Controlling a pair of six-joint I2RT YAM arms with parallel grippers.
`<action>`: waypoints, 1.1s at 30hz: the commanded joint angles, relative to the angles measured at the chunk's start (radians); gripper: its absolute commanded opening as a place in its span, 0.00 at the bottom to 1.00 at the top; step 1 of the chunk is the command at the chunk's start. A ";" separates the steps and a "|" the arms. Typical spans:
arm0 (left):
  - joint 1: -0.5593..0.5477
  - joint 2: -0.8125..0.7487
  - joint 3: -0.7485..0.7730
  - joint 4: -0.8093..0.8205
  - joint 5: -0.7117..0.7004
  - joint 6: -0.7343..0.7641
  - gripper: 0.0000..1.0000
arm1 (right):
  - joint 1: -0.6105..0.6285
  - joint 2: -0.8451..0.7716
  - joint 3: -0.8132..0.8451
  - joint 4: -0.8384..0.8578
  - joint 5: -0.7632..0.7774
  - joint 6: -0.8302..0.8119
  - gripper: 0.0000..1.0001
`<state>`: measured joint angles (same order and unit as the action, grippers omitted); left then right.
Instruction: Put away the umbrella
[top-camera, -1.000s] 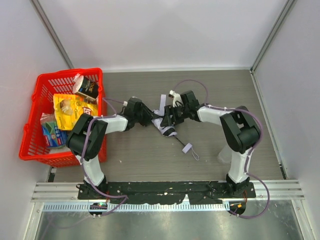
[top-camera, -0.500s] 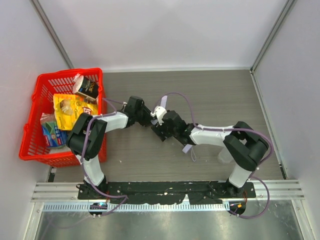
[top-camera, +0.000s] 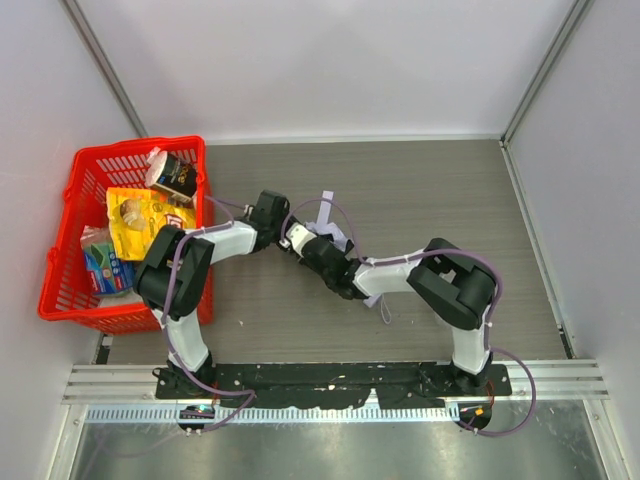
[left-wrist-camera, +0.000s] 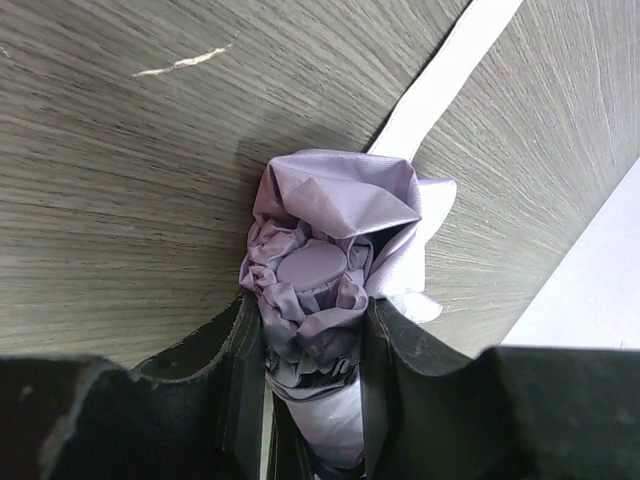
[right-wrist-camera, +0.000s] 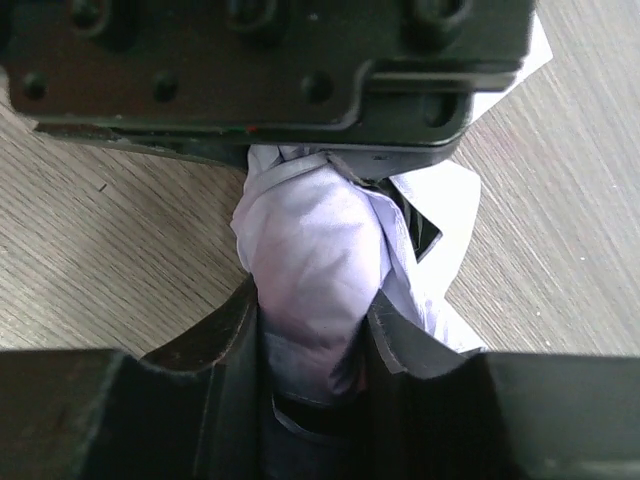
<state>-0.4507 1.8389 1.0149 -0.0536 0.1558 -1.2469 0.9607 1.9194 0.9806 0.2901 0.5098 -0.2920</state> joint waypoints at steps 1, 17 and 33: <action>-0.003 0.023 -0.070 -0.259 -0.108 0.092 0.00 | -0.111 0.036 0.007 -0.144 -0.278 0.145 0.01; 0.003 -0.152 -0.164 -0.055 -0.111 0.248 1.00 | -0.389 0.124 0.043 -0.212 -1.129 0.341 0.01; -0.034 -0.044 -0.157 0.012 -0.071 0.211 0.94 | -0.478 0.271 0.128 -0.164 -1.363 0.485 0.01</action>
<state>-0.4564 1.7138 0.8825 0.0643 0.0929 -1.0401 0.4774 2.0865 1.1278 0.3023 -0.8558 0.1677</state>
